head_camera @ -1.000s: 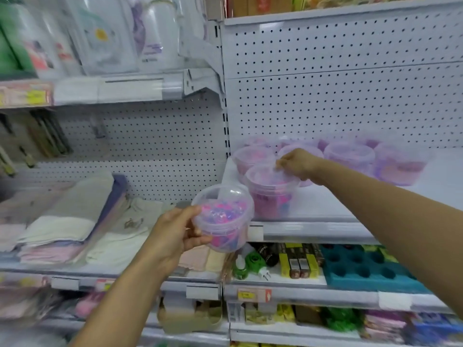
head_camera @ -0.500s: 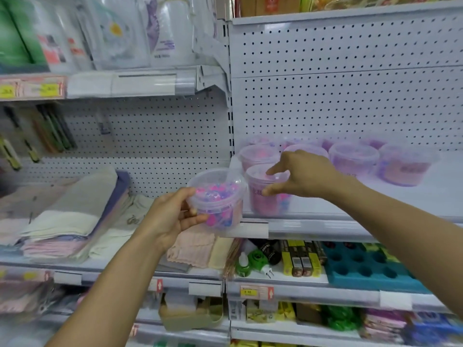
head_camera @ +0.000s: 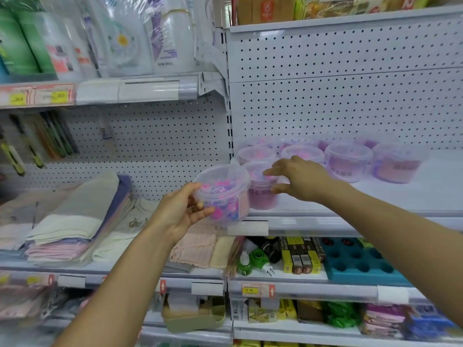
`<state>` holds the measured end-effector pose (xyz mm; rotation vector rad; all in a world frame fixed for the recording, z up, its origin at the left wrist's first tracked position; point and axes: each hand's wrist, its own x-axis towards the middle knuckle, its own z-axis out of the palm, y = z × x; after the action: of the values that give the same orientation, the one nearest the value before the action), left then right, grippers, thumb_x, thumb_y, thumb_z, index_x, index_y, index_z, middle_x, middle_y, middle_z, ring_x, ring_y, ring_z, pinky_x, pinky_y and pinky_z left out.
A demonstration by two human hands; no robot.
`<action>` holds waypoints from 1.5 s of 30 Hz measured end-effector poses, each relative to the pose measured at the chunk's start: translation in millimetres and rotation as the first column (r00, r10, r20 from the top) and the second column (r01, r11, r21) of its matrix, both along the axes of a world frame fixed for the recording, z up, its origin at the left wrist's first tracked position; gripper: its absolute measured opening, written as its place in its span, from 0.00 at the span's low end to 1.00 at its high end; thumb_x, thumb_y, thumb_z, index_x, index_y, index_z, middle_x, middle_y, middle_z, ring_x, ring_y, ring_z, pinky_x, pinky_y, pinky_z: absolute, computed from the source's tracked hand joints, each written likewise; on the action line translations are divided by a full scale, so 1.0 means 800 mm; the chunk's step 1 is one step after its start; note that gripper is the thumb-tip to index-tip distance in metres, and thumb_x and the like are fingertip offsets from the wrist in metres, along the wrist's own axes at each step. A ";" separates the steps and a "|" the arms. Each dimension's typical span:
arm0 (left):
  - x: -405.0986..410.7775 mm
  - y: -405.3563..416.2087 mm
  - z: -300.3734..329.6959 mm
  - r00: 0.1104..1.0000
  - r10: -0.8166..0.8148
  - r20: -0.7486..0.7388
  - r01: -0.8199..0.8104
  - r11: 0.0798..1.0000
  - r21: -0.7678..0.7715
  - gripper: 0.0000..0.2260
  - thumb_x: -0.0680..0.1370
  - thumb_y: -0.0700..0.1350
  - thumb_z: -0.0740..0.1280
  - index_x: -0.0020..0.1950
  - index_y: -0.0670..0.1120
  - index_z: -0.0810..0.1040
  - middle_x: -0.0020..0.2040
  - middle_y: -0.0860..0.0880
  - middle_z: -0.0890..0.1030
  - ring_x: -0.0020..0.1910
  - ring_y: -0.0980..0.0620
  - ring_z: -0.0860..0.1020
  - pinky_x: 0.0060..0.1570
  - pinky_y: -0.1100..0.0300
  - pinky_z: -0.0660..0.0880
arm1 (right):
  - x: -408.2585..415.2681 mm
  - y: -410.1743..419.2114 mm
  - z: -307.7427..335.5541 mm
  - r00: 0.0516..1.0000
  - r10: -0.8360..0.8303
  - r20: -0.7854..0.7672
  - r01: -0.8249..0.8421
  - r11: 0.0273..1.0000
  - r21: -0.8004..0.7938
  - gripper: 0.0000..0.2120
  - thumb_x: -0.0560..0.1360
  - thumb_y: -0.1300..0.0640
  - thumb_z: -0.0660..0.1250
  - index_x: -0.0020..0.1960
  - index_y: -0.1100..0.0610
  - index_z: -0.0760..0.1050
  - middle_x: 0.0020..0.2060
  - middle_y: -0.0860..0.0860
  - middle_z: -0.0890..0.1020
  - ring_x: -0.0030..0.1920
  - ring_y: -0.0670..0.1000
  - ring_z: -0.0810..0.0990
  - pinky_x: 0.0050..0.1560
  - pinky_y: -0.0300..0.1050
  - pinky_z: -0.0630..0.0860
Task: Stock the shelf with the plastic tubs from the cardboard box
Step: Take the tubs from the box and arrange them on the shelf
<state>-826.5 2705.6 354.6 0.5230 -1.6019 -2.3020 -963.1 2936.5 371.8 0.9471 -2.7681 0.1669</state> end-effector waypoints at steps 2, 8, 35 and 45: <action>-0.002 0.003 0.002 1.000 -0.016 -0.006 0.016 1.000 -0.015 0.05 0.78 0.41 0.66 0.46 0.39 0.77 0.30 0.46 0.68 0.29 0.53 0.70 0.26 0.62 0.77 | 0.011 0.008 0.001 0.998 0.068 0.012 -0.066 0.990 -0.128 0.22 0.78 0.45 0.63 0.71 0.42 0.67 0.67 0.45 0.71 0.64 0.50 0.70 0.55 0.50 0.71; -0.017 0.030 0.015 0.970 -0.241 0.036 0.243 0.964 -0.103 0.07 0.78 0.43 0.64 0.42 0.43 0.77 0.33 0.47 0.69 0.28 0.53 0.67 0.22 0.64 0.72 | 0.054 0.025 0.041 0.847 0.279 0.453 0.126 0.722 -0.680 0.22 0.79 0.39 0.55 0.60 0.51 0.77 0.48 0.49 0.81 0.39 0.51 0.80 0.35 0.42 0.73; -0.096 0.091 -0.013 0.993 -0.033 -0.115 -0.117 -0.068 -0.991 0.13 0.76 0.55 0.68 0.60 0.55 0.80 0.57 0.54 0.78 0.60 0.51 0.71 0.56 0.57 0.64 | 0.001 0.103 -0.006 0.654 0.032 0.756 0.733 0.221 -0.643 0.22 0.77 0.61 0.66 0.66 0.71 0.66 0.33 0.62 0.79 0.24 0.53 0.76 0.22 0.43 0.78; -0.095 0.095 -0.013 0.996 -0.003 -0.086 -0.085 -0.164 -0.983 0.15 0.77 0.58 0.64 0.62 0.56 0.77 0.59 0.52 0.77 0.61 0.49 0.70 0.58 0.54 0.64 | 0.011 0.104 -0.006 0.646 -0.005 0.763 0.731 0.291 -0.617 0.23 0.79 0.55 0.64 0.66 0.69 0.66 0.35 0.62 0.79 0.28 0.55 0.76 0.26 0.45 0.79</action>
<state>-902.3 2781.3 344.4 0.0058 -2.5772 -0.2501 -954.3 3019.6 366.9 -0.2539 -2.5062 2.0454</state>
